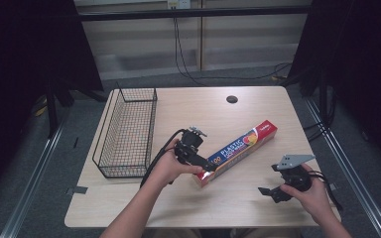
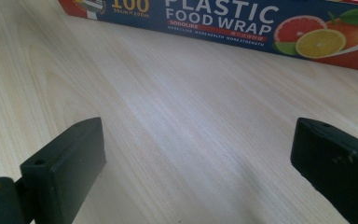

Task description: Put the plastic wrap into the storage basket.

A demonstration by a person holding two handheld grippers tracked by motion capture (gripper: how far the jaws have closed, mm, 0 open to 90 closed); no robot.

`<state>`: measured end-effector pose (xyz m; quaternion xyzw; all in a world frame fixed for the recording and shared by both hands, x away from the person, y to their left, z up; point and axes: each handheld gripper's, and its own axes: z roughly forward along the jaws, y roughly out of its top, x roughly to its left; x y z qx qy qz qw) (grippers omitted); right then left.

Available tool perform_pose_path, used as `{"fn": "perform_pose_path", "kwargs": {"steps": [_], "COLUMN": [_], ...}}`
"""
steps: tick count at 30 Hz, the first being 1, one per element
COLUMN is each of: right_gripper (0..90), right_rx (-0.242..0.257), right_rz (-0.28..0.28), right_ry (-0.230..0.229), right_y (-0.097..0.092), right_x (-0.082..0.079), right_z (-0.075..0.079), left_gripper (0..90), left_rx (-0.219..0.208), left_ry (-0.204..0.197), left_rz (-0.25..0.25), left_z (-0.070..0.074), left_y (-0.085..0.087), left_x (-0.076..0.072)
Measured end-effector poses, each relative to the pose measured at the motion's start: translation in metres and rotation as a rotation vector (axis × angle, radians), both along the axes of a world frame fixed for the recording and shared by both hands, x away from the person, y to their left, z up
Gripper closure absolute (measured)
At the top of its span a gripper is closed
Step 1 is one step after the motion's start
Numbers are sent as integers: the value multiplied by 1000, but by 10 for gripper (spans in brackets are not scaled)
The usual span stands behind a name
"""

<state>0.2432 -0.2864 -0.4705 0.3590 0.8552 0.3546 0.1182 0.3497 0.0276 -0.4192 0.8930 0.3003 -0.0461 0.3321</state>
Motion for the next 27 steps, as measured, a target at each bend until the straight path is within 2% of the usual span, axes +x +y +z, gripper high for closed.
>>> {"fn": "perform_pose_path", "kwargs": {"steps": [2, 4, 8, 14, 20, 27], "right_gripper": [27, 28, 28, 27, 27, 28], "right_rx": [1, -2, 3, 4, 0, 8], "right_rz": [2, 4, 4, 0, 2, 0], "right_ry": [4, 4, 3, 0, -1, -8], "right_y": [0, 0, 0, 0, -1, -2], "right_x": [0, 0, 0, 0, 0, 0], "right_z": [0, 0, 0, 0, 0, 0], "left_gripper": [33, 35, 40, 56, 63, 65], "left_rx": [-1, 15, 15, 24, 37, 24], "left_ry": [6, 6, 11, 0, 10, 10], "left_rz": [-6, -12, 12, -3, -10, -12], "left_z": [0, 0, 0, 1, -2, -7], "left_y": [-5, -8, -15, -28, -43, -58], "left_x": [2, 6, 12, 20, 25, 30]}}
